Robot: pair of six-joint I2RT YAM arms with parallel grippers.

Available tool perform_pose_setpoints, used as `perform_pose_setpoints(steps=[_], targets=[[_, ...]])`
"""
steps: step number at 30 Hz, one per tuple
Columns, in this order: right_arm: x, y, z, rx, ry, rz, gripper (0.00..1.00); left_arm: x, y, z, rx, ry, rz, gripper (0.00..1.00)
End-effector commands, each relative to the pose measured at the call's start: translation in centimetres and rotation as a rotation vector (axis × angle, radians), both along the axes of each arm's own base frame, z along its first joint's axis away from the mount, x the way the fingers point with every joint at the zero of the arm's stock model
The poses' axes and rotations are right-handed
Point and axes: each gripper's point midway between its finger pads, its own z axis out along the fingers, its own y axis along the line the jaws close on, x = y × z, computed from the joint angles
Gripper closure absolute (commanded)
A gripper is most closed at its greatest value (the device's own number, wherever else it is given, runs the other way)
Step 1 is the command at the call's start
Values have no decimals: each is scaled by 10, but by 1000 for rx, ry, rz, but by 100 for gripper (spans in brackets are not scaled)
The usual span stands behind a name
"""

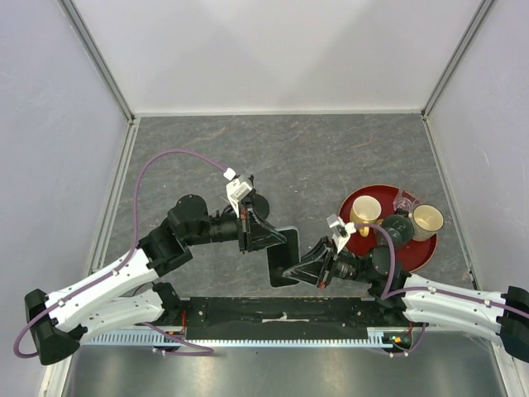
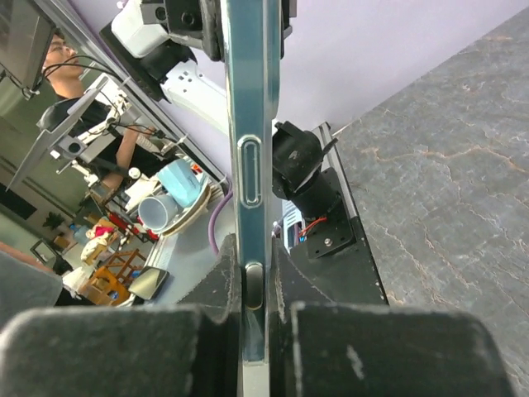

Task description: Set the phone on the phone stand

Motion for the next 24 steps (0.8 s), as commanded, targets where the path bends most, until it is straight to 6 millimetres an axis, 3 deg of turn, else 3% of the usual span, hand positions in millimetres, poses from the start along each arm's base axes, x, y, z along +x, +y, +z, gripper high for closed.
perform_pose_setpoints(steps=[1, 3, 6, 13, 14, 16, 17, 18, 19, 20, 21, 22, 23, 24], targets=[[4, -2, 30, 104, -39, -37, 100, -8, -7, 26, -82, -20, -58, 69], [6, -7, 37, 145, -47, -65, 100, -8, -10, 21, -84, 1, -70, 56], [8, -13, 43, 174, -52, -88, 100, -12, -12, 12, -86, 35, -89, 53], [9, -15, 49, 176, -63, -112, 100, -15, -19, 14, -107, 53, -134, 73], [11, -10, 41, 132, -55, -109, 100, -15, -19, 17, -115, 46, -135, 76], [10, -4, 43, 103, -73, -96, 96, -13, -19, 24, -127, 21, -128, 91], [13, 2, 32, 50, -56, -97, 85, -11, -18, 23, -108, 24, -109, 94], [17, 5, 34, 37, -55, -109, 70, -7, -14, 32, -105, -19, -82, 98], [21, 7, 29, 9, -50, -128, 45, 11, -9, 36, -91, -44, 34, 98], [37, 7, 16, -45, -11, -202, 35, 16, 6, 47, -89, -79, 117, 98], [46, 7, 18, -59, 3, -251, 28, 27, 22, 44, -14, -100, 211, 98], [57, 6, 14, -84, 37, -310, 18, 55, 46, 45, 23, -111, 425, 98], [83, -2, -7, -169, 98, -459, 15, 65, 69, 52, 34, -126, 544, 98], [96, -4, 1, -177, 119, -532, 12, 65, 100, 59, 52, -146, 644, 98]])
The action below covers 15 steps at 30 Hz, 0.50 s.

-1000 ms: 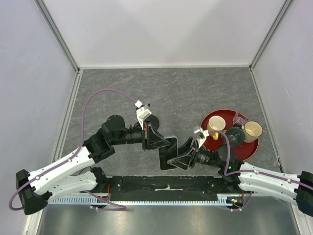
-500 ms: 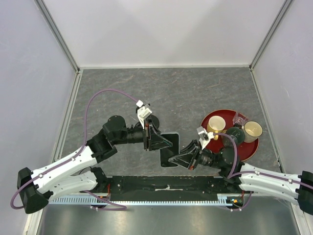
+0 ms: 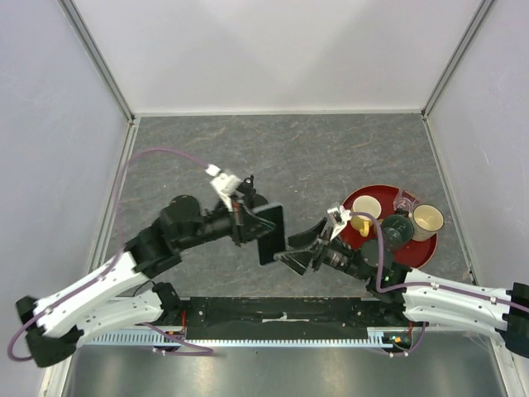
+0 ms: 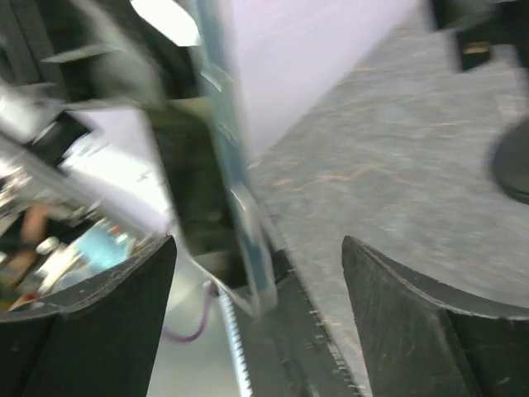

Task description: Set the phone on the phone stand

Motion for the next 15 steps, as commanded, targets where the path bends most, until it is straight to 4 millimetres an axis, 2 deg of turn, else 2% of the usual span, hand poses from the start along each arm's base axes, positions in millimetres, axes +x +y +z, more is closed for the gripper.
perform_pose_setpoints(steps=[1, 2, 3, 4, 5, 6, 7, 8, 9, 10, 11, 12, 13, 14, 15], targets=[[66, -14, -12, -145, 119, -373, 9, 56, 123, 70, 20, -216, 639, 98], [85, -22, -36, -243, 173, -497, 8, 57, 140, 76, 17, -240, 697, 98], [94, -17, -17, -232, 180, -529, 8, 50, 164, 87, -1, -291, 744, 98], [102, -9, -31, -302, 189, -557, 7, 51, 182, 91, -5, -306, 813, 98], [109, -7, -33, -339, 196, -590, 7, 50, 193, 94, 4, -329, 843, 98], [121, 1, -9, -311, 191, -637, 6, 44, 207, 99, -11, -342, 868, 98], [130, 11, -23, -375, 194, -659, 5, 45, 219, 99, 0, -344, 913, 98], [139, 24, 2, -361, 173, -670, 5, 43, 227, 101, 9, -354, 934, 98], [147, 28, 6, -383, 172, -712, 4, 43, 235, 101, 20, -354, 966, 98], [154, 37, -21, -495, 186, -735, 4, 43, 239, 94, 56, -349, 975, 98], [164, 49, 5, -461, 195, -761, 4, 42, 242, 94, 60, -347, 979, 98], [170, 54, 4, -490, 199, -782, 5, 40, 246, 93, 60, -346, 985, 98], [174, 62, -17, -572, 205, -785, 8, 39, 247, 91, 65, -343, 983, 98], [180, 73, -1, -547, 209, -792, 12, 38, 247, 88, 66, -339, 979, 98], [183, 76, -3, -552, 228, -810, 20, 37, 248, 87, 64, -337, 979, 98]])
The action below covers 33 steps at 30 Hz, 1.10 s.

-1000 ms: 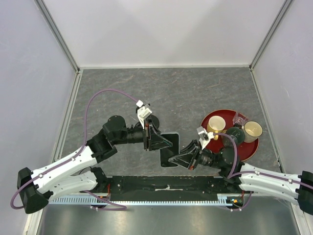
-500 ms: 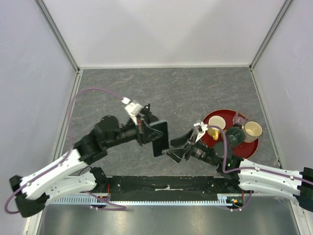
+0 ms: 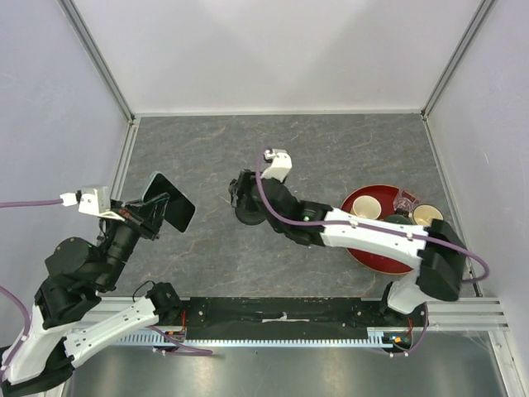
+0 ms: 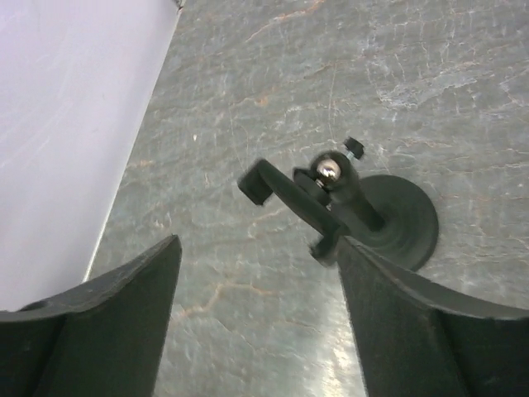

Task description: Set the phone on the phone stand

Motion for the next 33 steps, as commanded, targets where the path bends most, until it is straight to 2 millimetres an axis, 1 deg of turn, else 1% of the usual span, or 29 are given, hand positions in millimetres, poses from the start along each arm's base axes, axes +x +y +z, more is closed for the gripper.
perform_pose_setpoints(steps=[1, 2, 3, 4, 5, 7, 10, 11, 12, 13, 14, 16, 17, 19, 20, 21, 22, 23, 24, 25, 26, 27, 28, 30, 31, 32, 33], targets=[[17, 1, -22, -169, 65, -133, 23, 3, 18, -15, 66, 25, 83, 98], [20, 6, -14, -159, 62, -146, 26, 3, 17, -17, 67, 28, 80, 98], [20, 9, -23, -184, 70, -155, 27, 3, 16, -18, 67, 30, 75, 98], [21, 5, -26, -213, 69, -177, 27, 3, 15, -20, 67, 31, 70, 98], [22, 7, -25, -218, 68, -182, 28, 4, 13, -23, 73, 37, 65, 98], [23, 4, -36, -267, 78, -201, 29, 5, 8, -26, 81, 44, 56, 98], [21, 0, -40, -303, 67, -221, 28, 7, 2, -30, 92, 52, 45, 98], [22, -4, -43, -317, 63, -229, 28, 9, -1, -32, 93, 51, 41, 98], [20, -3, -43, -322, 61, -223, 27, 9, -2, -32, 92, 50, 39, 98], [22, 1, -39, -309, 47, -210, 25, 10, -3, -33, 92, 50, 37, 98], [18, 4, -42, -350, 32, -154, 23, 11, -5, -37, 99, 54, 34, 98], [17, 17, -28, -305, -9, -87, 20, 12, -9, -37, 95, 52, 28, 98], [16, 15, -28, -327, -24, -68, 19, 14, -11, -41, 100, 58, 26, 98], [14, 15, -20, -320, -40, -43, 18, 15, -15, -43, 106, 65, 20, 98], [14, 11, -22, -335, -45, -45, 17, 15, -16, -44, 100, 67, 16, 98], [11, 9, -18, -331, -51, -32, 16, 15, -18, -44, 99, 68, 7, 98], [10, 12, -15, -318, -63, -8, 15, 15, -20, -43, 94, 67, 2, 98], [6, 11, -22, -332, -66, 21, 15, 16, -22, -46, 97, 70, -2, 98], [4, 9, -16, -329, -87, 46, 15, 15, -23, -46, 97, 69, -10, 98], [-2, 13, -20, -310, -92, 95, 15, 15, -24, -47, 99, 72, -13, 98], [-4, 13, -19, -301, -99, 113, 15, 16, -25, -49, 100, 74, -15, 98], [-7, 9, -10, -283, -120, 133, 15, 16, -26, -50, 101, 77, -17, 98], [-12, 9, -14, -273, -126, 165, 16, 17, -27, -52, 99, 80, -17, 98], [-11, 5, 0, -223, -161, 175, 20, 17, -32, -54, 101, 81, -34, 98], [-11, 1, -5, -236, -157, 178, 23, 17, -33, -57, 104, 84, -38, 98], [-7, -4, -5, -235, -156, 169, 29, 17, -36, -57, 105, 86, -46, 98], [-5, -7, -6, -240, -153, 164, 33, 17, -37, -58, 105, 88, -49, 98]])
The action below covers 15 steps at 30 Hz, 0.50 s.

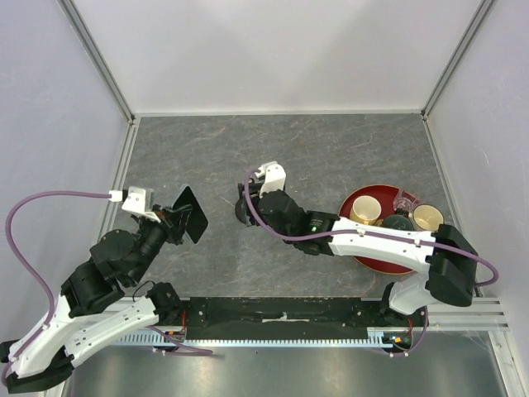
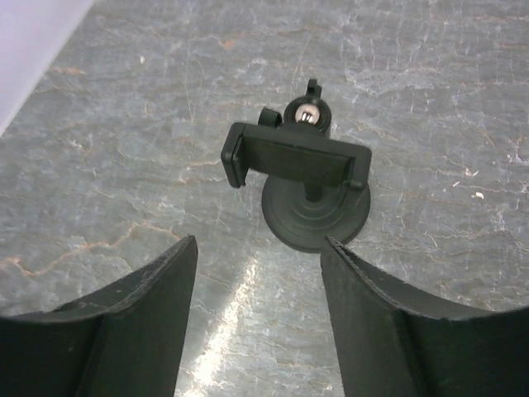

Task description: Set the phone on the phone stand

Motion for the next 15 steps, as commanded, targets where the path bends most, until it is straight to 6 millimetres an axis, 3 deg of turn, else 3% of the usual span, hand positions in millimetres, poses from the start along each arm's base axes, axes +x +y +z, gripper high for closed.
perform_pose_setpoints(steps=[1, 4, 15], targets=[[10, -2, 30, 91, -64, 33, 35, 3, -13, 22, -102, -46, -29, 98], [19, -9, 26, 81, -58, 15, 44, 3, -20, 21, -106, -42, -53, 98], [44, -20, 12, 46, -35, -2, 44, 0, -34, 13, -105, -11, -116, 98]])
